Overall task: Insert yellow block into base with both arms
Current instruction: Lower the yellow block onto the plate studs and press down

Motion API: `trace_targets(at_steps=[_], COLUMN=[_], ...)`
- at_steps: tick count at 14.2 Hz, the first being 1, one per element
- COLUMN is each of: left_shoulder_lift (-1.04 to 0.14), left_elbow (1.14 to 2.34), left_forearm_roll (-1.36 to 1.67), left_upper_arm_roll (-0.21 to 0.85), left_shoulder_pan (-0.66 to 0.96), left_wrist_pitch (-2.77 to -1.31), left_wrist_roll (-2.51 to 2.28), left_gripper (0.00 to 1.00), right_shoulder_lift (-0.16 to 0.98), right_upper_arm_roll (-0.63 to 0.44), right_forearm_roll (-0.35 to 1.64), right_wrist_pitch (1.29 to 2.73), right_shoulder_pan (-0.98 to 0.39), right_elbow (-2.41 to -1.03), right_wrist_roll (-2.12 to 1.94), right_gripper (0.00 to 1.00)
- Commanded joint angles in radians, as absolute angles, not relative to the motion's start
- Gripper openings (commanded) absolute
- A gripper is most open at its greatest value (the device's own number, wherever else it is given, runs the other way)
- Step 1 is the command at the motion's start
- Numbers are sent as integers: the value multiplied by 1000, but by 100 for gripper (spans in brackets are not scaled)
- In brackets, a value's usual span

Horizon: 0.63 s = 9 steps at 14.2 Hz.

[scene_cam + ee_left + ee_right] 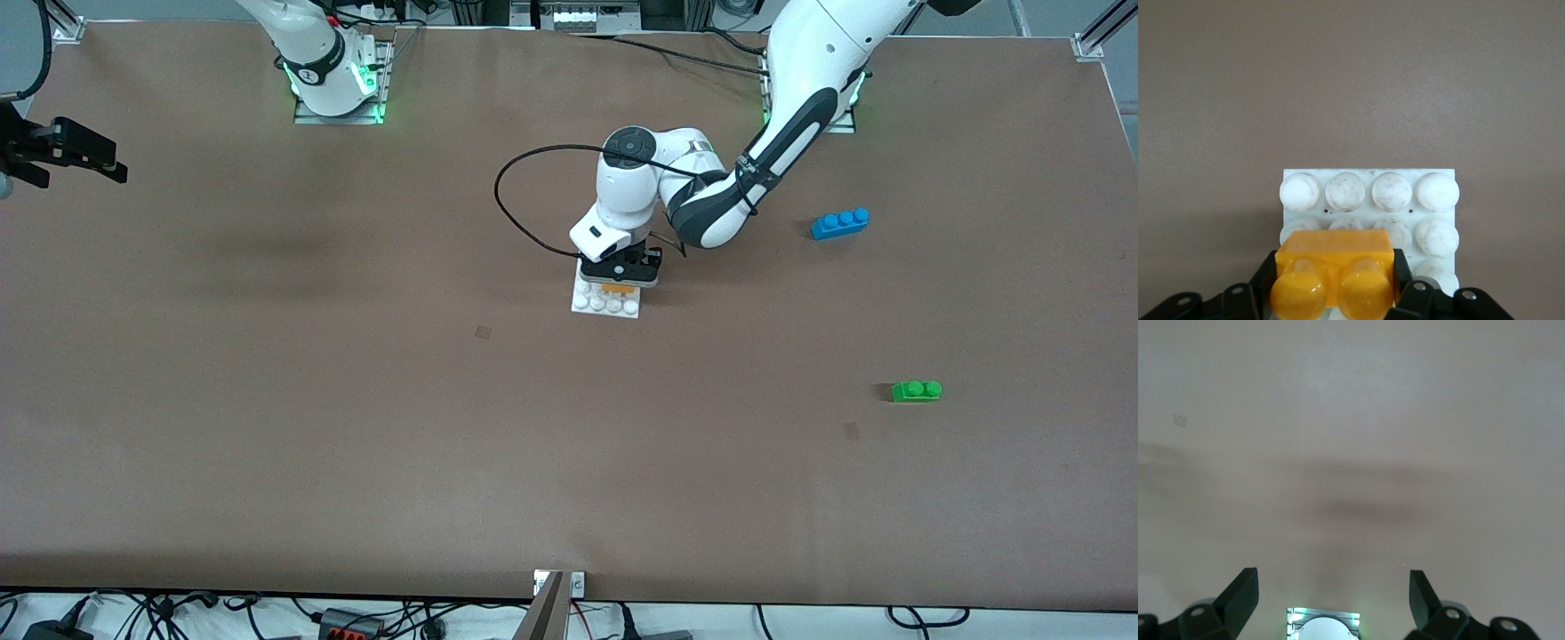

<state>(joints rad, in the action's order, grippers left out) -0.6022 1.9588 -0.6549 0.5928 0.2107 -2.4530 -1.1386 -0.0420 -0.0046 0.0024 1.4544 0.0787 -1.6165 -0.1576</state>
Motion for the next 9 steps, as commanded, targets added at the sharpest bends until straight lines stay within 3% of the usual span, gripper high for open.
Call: trace_targets(at_steps=[1,9], left_shoulder_lift=[-618,-601], left_elbow=[1974,1983], left_forearm_roll=[-681,-683], left_upper_arm_roll=[626,689], left_shoulder_pan=[201,163], left_wrist_pitch=[-2465,-2451], left_wrist_roll=[-1183,-1146], left_gripper=[54,54], right_shoulder_lift=[-46,-45], right_upper_arm_roll=[-2,-2], right_forearm_roll=[-6,-6], right_wrist_pitch=[1447,1447], right_shoulder_pan=[89,87], right_elbow=[-1618,-1618], right_wrist_roll=[-147,-147], right_gripper=[100,100])
